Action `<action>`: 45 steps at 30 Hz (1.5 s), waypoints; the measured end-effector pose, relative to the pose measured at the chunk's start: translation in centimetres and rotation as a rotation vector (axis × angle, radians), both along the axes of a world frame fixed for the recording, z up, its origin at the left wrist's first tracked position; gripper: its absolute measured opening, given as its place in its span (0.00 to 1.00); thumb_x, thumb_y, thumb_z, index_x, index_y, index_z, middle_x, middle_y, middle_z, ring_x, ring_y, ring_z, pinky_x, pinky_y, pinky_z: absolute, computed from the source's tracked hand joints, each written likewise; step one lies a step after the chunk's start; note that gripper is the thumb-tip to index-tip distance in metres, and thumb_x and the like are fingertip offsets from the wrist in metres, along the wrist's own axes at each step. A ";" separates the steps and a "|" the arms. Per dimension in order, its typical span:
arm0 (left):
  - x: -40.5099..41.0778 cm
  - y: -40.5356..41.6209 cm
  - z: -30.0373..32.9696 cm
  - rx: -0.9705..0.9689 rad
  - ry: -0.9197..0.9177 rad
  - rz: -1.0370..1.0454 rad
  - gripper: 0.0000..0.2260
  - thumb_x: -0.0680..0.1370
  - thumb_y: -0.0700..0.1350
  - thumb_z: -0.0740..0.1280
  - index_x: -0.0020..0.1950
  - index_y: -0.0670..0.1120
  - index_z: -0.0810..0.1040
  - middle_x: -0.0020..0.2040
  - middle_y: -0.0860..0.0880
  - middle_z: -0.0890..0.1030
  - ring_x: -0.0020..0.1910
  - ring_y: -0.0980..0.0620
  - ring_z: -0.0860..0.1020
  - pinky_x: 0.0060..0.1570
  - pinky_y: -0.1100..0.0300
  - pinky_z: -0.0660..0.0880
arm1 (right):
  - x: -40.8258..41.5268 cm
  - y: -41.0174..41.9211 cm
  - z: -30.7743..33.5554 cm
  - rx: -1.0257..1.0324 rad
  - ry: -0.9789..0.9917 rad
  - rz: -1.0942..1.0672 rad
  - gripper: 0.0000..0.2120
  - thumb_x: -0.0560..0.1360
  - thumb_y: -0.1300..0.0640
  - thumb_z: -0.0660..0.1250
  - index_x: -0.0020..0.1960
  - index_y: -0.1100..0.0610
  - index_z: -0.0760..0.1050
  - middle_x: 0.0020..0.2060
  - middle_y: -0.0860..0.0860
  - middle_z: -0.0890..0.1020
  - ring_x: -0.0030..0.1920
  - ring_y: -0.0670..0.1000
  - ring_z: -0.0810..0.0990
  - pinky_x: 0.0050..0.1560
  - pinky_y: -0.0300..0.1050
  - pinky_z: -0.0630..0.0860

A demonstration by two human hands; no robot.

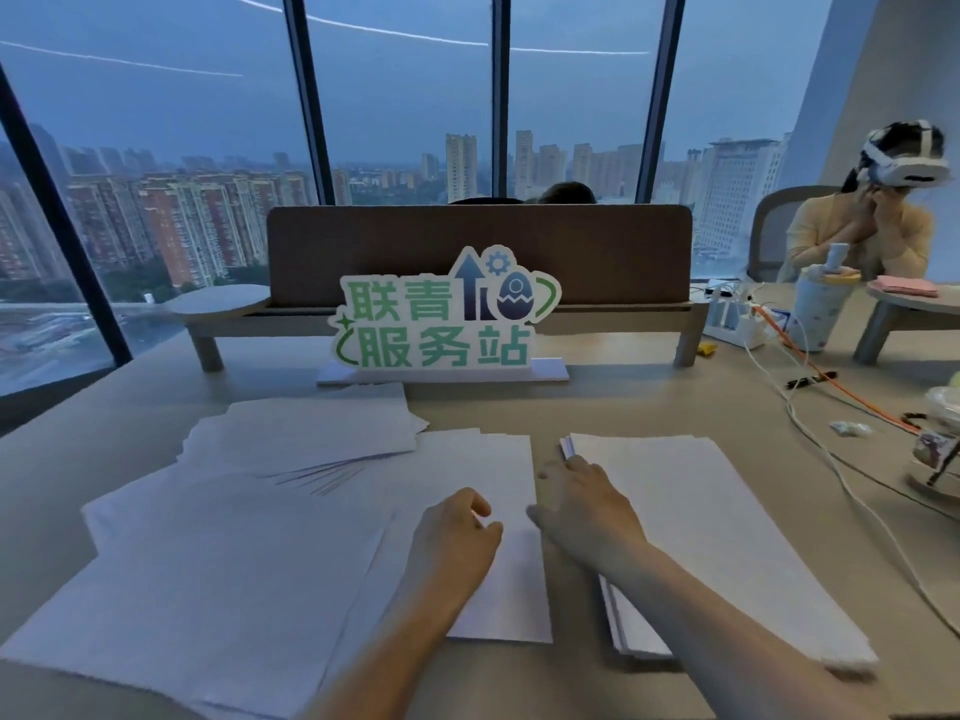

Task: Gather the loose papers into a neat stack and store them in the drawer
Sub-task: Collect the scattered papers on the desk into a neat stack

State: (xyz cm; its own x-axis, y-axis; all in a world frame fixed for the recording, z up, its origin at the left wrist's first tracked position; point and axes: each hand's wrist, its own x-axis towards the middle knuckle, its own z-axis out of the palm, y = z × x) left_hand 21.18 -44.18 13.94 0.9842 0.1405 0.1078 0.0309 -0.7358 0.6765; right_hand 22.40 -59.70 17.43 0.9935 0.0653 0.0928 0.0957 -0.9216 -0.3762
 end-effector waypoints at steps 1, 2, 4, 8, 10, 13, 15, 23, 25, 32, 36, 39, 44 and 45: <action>-0.3 1.2 0.1 0.017 -0.010 0.018 0.09 0.76 0.52 0.67 0.55 0.53 0.76 0.47 0.53 0.81 0.44 0.55 0.80 0.51 0.61 0.79 | -0.1 1.6 0.0 0.017 0.005 0.038 0.24 0.77 0.46 0.63 0.71 0.49 0.67 0.69 0.49 0.70 0.69 0.53 0.67 0.62 0.50 0.71; -0.6 2.5 0.1 0.028 -0.023 0.037 0.09 0.76 0.52 0.67 0.55 0.54 0.77 0.47 0.54 0.80 0.44 0.55 0.79 0.50 0.61 0.78 | -0.1 3.2 0.0 0.033 0.014 0.078 0.25 0.77 0.45 0.63 0.71 0.49 0.67 0.70 0.49 0.69 0.70 0.52 0.67 0.64 0.49 0.70; -1.2 5.0 0.2 0.044 -0.045 0.085 0.08 0.76 0.52 0.66 0.55 0.55 0.77 0.45 0.56 0.79 0.45 0.56 0.79 0.49 0.61 0.78 | -0.2 6.1 -0.1 0.035 0.032 0.154 0.26 0.77 0.44 0.63 0.73 0.49 0.66 0.71 0.50 0.68 0.70 0.52 0.66 0.65 0.49 0.70; -2.6 10.0 -0.2 0.091 -0.084 0.189 0.09 0.76 0.51 0.66 0.55 0.54 0.78 0.54 0.54 0.80 0.51 0.55 0.78 0.50 0.63 0.74 | -0.3 11.4 -0.1 0.014 0.092 0.269 0.28 0.77 0.44 0.63 0.74 0.51 0.64 0.71 0.51 0.67 0.70 0.54 0.66 0.64 0.50 0.70; -3.3 12.4 -0.6 0.106 -0.097 0.219 0.09 0.76 0.50 0.67 0.55 0.54 0.78 0.57 0.53 0.79 0.56 0.54 0.75 0.53 0.61 0.73 | -0.2 13.5 -0.2 -0.008 0.133 0.306 0.30 0.76 0.42 0.63 0.75 0.51 0.63 0.72 0.52 0.66 0.71 0.54 0.65 0.65 0.51 0.69; -4.6 15.7 -1.0 0.171 -0.086 0.285 0.10 0.75 0.52 0.66 0.56 0.55 0.77 0.61 0.55 0.77 0.61 0.51 0.72 0.57 0.57 0.71 | 0.1 16.3 -0.2 -0.065 0.184 0.351 0.34 0.75 0.40 0.65 0.76 0.52 0.61 0.72 0.53 0.65 0.71 0.56 0.64 0.66 0.52 0.68; -5.4 17.4 -1.1 0.205 -0.058 0.318 0.11 0.75 0.53 0.66 0.57 0.56 0.76 0.63 0.56 0.75 0.63 0.51 0.71 0.58 0.56 0.69 | 0.4 17.8 -0.2 -0.105 0.217 0.361 0.37 0.73 0.38 0.66 0.76 0.53 0.61 0.72 0.53 0.65 0.71 0.57 0.64 0.67 0.53 0.68; -8.1 22.2 -1.8 0.245 0.043 0.421 0.21 0.74 0.58 0.64 0.66 0.59 0.71 0.71 0.56 0.69 0.72 0.50 0.63 0.72 0.47 0.57 | 2.6 21.1 -0.4 -0.243 0.309 0.299 0.46 0.64 0.29 0.70 0.73 0.53 0.62 0.69 0.55 0.67 0.68 0.59 0.67 0.62 0.54 0.69; -8.4 22.8 -2.0 0.249 0.087 0.424 0.23 0.74 0.60 0.62 0.69 0.59 0.69 0.73 0.55 0.67 0.74 0.50 0.61 0.74 0.45 0.54 | 3.1 21.5 -0.4 -0.266 0.327 0.285 0.48 0.62 0.28 0.70 0.72 0.53 0.63 0.68 0.56 0.67 0.68 0.59 0.67 0.63 0.54 0.69; -9.0 23.4 -2.5 0.253 0.109 0.396 0.25 0.75 0.62 0.60 0.71 0.57 0.67 0.76 0.54 0.63 0.76 0.50 0.57 0.76 0.46 0.49 | 4.0 22.8 -0.2 -0.351 0.314 0.233 0.35 0.60 0.33 0.74 0.57 0.53 0.72 0.56 0.52 0.78 0.60 0.57 0.75 0.55 0.52 0.66; -8.9 23.4 -2.7 0.234 0.098 0.390 0.24 0.76 0.62 0.60 0.71 0.57 0.68 0.76 0.54 0.62 0.77 0.51 0.56 0.76 0.46 0.46 | 4.8 22.9 -0.4 -0.175 0.426 0.279 0.19 0.63 0.46 0.77 0.44 0.57 0.76 0.45 0.53 0.80 0.50 0.56 0.78 0.50 0.48 0.71; -8.9 23.6 -2.9 0.233 0.099 0.387 0.24 0.76 0.62 0.60 0.70 0.57 0.68 0.76 0.54 0.62 0.77 0.51 0.55 0.77 0.47 0.46 | 4.7 22.9 -0.7 -0.111 0.400 0.320 0.15 0.66 0.53 0.75 0.47 0.60 0.80 0.47 0.56 0.82 0.48 0.56 0.81 0.44 0.44 0.75; -8.8 23.9 -3.0 0.167 -0.004 0.397 0.19 0.77 0.58 0.62 0.67 0.56 0.73 0.71 0.55 0.70 0.73 0.53 0.64 0.75 0.49 0.54 | 4.5 22.4 -0.5 -0.031 0.293 0.333 0.03 0.66 0.58 0.68 0.37 0.57 0.75 0.37 0.53 0.79 0.39 0.55 0.78 0.32 0.41 0.67; -8.8 24.1 -2.9 0.142 -0.046 0.397 0.18 0.77 0.57 0.63 0.66 0.55 0.73 0.69 0.54 0.72 0.71 0.53 0.67 0.74 0.50 0.58 | 4.6 22.1 -0.3 0.000 0.281 0.342 0.03 0.66 0.57 0.67 0.38 0.57 0.76 0.36 0.53 0.80 0.39 0.55 0.79 0.33 0.42 0.68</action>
State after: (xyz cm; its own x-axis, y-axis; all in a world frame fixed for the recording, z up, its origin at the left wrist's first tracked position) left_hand 12.41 -20.06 11.05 0.8504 0.4884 0.1957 0.3029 -0.7586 0.5769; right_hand 26.96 -37.63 17.09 0.9012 0.3950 -0.1784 0.2894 -0.8547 -0.4309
